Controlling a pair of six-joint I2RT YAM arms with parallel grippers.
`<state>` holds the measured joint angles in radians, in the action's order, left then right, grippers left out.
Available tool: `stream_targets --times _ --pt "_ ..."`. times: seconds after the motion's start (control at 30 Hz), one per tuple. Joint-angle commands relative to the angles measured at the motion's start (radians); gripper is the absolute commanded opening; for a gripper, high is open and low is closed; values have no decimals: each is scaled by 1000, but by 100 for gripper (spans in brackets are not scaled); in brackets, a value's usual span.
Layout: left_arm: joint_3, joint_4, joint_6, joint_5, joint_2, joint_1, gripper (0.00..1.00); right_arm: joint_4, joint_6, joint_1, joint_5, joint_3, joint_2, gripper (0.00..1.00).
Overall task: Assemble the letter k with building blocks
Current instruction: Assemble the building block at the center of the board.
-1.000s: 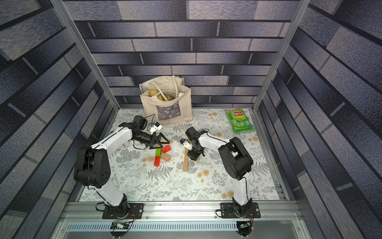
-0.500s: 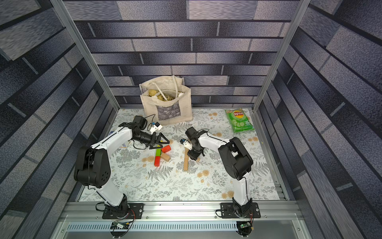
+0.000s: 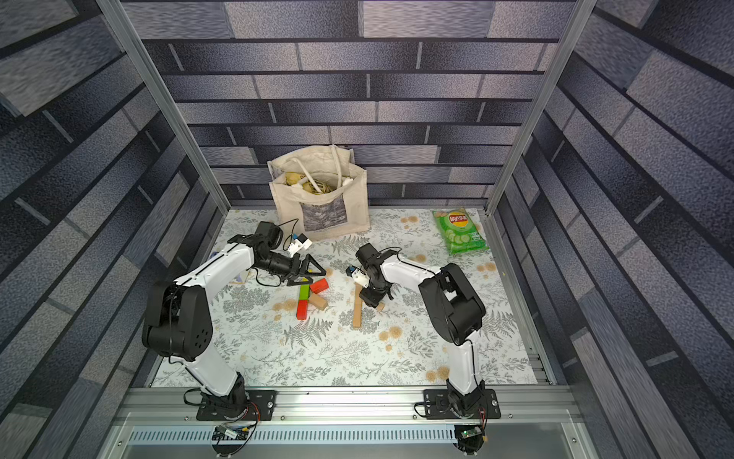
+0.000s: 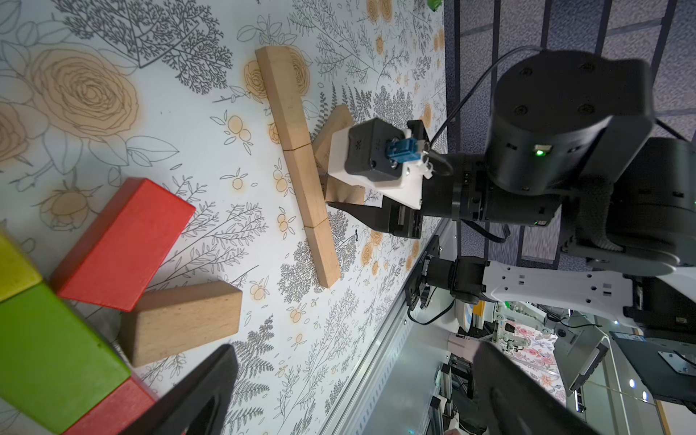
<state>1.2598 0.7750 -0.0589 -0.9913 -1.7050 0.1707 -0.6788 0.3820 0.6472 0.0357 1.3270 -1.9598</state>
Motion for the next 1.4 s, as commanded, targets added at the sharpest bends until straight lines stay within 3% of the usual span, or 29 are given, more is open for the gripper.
stream_targets --times 0.0,0.5,0.93,1.03,1.2,1.37 --pt "24 21 28 -10 -8 7 100 -3 -10 -7 -4 0 -44 56" --pt "24 25 33 -9 -12 14 100 15 -20 -7 1 -18 17 67" --pt "28 33 39 -6 -9 24 100 -27 -56 -6 11 -42 192 71" --pt "28 36 40 -3 -6 29 100 -16 -92 -6 -12 -83 252 66" --pt "28 38 43 5 -3 36 100 1 -225 -6 -79 -155 313 44" --pt "29 37 41 2 -5 39 100 11 -325 -6 -125 -228 327 32"
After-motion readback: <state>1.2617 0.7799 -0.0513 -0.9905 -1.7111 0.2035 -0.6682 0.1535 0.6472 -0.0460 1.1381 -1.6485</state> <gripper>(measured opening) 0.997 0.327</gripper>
